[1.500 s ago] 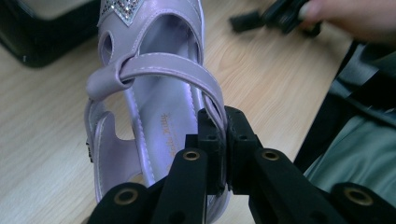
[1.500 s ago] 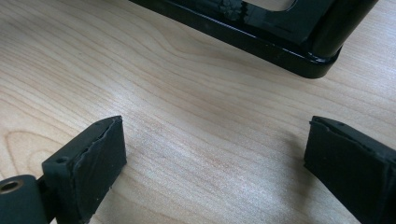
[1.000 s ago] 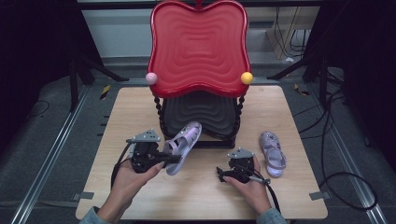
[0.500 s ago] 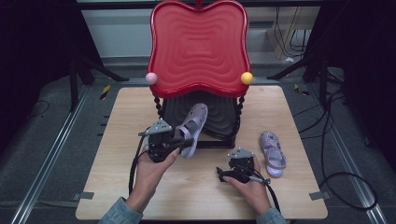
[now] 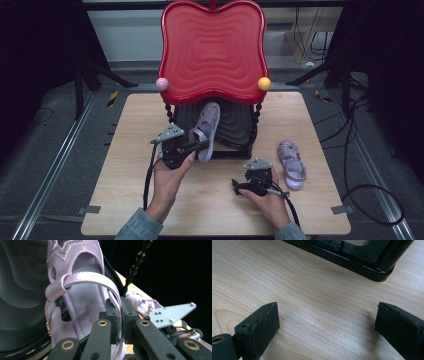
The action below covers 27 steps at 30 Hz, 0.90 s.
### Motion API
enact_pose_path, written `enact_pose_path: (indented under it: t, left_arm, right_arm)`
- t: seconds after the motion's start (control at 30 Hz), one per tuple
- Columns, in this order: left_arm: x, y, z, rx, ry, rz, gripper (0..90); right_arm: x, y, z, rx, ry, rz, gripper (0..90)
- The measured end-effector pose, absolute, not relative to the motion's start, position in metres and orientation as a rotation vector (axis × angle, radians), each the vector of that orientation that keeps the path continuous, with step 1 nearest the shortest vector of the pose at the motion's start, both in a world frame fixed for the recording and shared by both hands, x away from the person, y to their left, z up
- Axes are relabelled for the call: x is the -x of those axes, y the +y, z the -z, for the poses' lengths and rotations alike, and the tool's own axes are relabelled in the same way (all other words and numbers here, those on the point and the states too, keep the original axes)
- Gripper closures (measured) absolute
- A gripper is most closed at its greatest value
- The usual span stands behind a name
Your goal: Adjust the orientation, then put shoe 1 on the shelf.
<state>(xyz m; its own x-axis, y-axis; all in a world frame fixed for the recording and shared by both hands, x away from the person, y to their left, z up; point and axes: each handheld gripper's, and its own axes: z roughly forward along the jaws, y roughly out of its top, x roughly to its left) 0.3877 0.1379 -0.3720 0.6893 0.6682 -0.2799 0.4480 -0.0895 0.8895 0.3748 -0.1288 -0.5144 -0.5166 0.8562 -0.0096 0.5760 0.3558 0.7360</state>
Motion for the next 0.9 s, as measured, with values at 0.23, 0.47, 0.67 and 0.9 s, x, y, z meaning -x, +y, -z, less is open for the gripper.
enact_pose_path:
  t: [0.23,0.47,0.67,0.9]
  left_arm:
    - [-0.392,0.139,0.370,-1.686,0.915,-0.289,86.3]
    - [-0.400,0.130,0.368,-1.641,0.932,-0.351,86.3]
    - [-0.407,0.120,0.370,-1.614,0.936,-0.407,86.4]
    - [-0.419,0.109,0.373,-1.608,0.942,-0.512,86.4]
  right_arm:
    - [-0.375,-0.129,0.514,-1.254,2.231,-0.972,5.7]
    - [-0.375,-0.129,0.514,-1.252,2.232,-0.968,5.7]
    - [-0.375,-0.129,0.514,-1.251,2.232,-0.970,5.7]
    - [-0.375,-0.129,0.514,-1.252,2.232,-0.971,5.7]
